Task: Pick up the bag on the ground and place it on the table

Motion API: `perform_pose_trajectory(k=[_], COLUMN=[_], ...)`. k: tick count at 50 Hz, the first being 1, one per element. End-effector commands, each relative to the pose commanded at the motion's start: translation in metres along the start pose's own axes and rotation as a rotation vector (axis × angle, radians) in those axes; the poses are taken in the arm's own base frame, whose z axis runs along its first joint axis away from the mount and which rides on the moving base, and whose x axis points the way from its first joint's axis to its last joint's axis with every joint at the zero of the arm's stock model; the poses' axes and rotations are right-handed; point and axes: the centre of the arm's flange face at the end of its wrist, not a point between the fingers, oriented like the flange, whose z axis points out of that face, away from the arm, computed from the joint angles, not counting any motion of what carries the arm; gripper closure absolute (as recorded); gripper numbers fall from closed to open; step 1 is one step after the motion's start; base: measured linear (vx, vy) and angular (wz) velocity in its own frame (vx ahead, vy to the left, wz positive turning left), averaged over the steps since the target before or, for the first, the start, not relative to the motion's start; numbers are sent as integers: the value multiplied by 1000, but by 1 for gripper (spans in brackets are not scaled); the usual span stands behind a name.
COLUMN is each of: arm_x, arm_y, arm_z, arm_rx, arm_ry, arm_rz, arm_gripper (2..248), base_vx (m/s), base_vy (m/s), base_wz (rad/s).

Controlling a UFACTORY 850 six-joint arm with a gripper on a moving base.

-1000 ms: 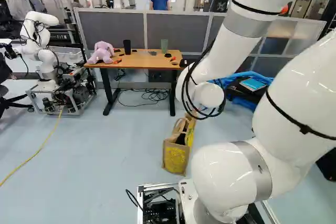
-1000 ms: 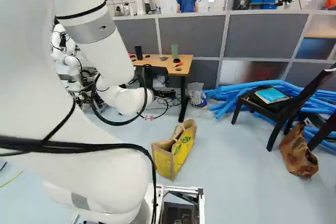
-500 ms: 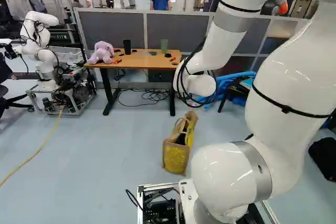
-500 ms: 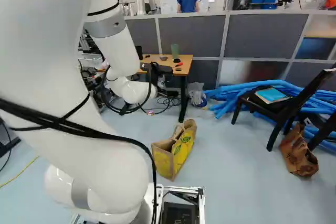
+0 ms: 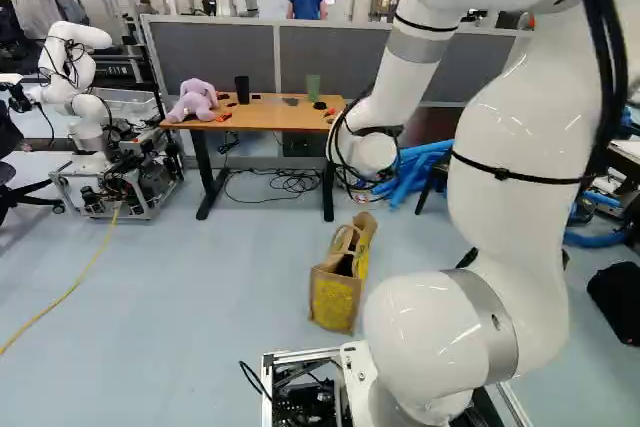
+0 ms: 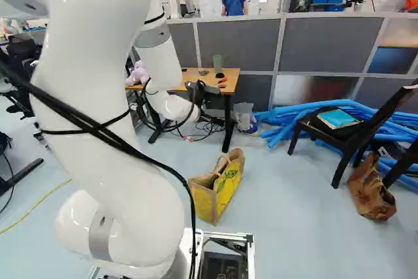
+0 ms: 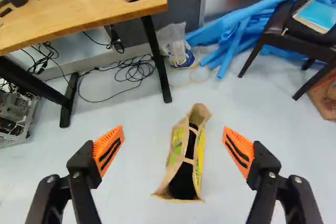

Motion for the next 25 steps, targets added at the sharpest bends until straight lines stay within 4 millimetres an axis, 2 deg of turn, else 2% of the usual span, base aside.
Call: perform_pose_trajectory(k=[25], arm_x=[1], arm_y=[-4], arm_z=[64], arm_rx=[-78], arm_ry=[-151], arm_rz=[120], arm_gripper=[3], base_vx=[0], base_vy=[0], base_wz=[0])
